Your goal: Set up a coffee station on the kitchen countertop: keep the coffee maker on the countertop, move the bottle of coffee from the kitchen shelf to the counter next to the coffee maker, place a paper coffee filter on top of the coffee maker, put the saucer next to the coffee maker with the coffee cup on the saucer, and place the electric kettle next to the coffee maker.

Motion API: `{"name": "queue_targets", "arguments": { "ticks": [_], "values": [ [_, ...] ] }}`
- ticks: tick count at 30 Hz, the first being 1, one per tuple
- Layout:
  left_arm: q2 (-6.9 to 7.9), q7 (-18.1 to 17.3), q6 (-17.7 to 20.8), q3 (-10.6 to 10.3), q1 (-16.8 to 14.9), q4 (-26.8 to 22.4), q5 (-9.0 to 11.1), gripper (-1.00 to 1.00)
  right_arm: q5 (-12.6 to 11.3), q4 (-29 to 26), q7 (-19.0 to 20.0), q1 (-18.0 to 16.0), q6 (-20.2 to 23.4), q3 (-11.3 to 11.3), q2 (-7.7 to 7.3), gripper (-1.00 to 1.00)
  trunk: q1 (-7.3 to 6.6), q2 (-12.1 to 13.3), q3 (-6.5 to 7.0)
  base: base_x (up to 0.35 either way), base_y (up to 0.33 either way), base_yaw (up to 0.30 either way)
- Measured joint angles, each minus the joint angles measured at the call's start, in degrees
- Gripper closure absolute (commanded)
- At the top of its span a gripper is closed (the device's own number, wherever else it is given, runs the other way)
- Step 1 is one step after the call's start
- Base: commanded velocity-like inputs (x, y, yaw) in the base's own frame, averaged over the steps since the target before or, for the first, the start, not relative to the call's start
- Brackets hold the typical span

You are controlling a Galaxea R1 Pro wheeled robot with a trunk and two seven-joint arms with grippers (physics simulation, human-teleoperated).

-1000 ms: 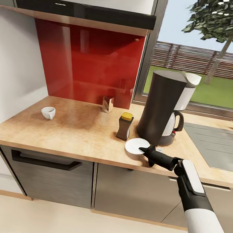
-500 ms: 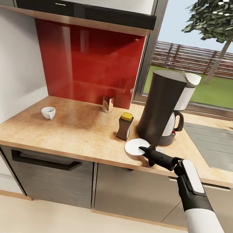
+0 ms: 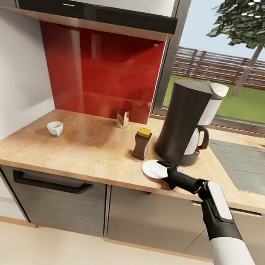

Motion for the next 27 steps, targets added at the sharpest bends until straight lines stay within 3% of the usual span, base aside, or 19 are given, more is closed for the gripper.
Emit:
{"name": "queue_targets", "arguments": {
  "ticks": [7,17,18,19,21,27],
  "values": [
    [0.0,0.01,0.0,-0.01,-0.01,-0.03,0.0,-1.0,-0.53,-0.05,-0.22,0.03,0.06,-0.06,0.01,-1.0,0.01,0.0,0.0,-0.118,-0.183,0.0],
    [0.0,0.0,0.0,-0.06,0.0,-0.02,0.0,-1.0,0.29,0.14,1.26,0.12,0.7,0.04,-0.01,-1.0,0.02,0.0,0.0,-0.09,-0.043,0.0],
    [0.0,0.0,0.0,-0.06,0.0,-0.03,0.0,-1.0,0.59,0.03,2.5,0.17,0.84,0.09,-0.02,-1.0,0.02,0.0,-0.01,-0.095,-0.021,0.0],
    [0.0,-0.01,0.0,-0.07,0.01,-0.02,0.0,-1.0,1.08,-0.75,7.4,0.44,1.22,0.29,-0.11,-1.0,0.01,0.01,-0.01,-0.076,-0.017,0.0],
    [0.0,0.01,0.0,-0.07,0.0,-0.02,0.0,-1.0,1.35,-1.93,11.13,0.66,1.58,0.82,-0.19,-1.0,0.0,0.0,-0.01,-0.044,-0.01,0.0],
    [0.01,0.01,0.0,-0.08,0.01,-0.03,0.0,-1.0,3.99,-7.8,16.77,1.31,1.94,3.03,-0.28,-1.0,0.0,0.0,-0.01,-0.012,-0.003,0.0]
  ]
}}
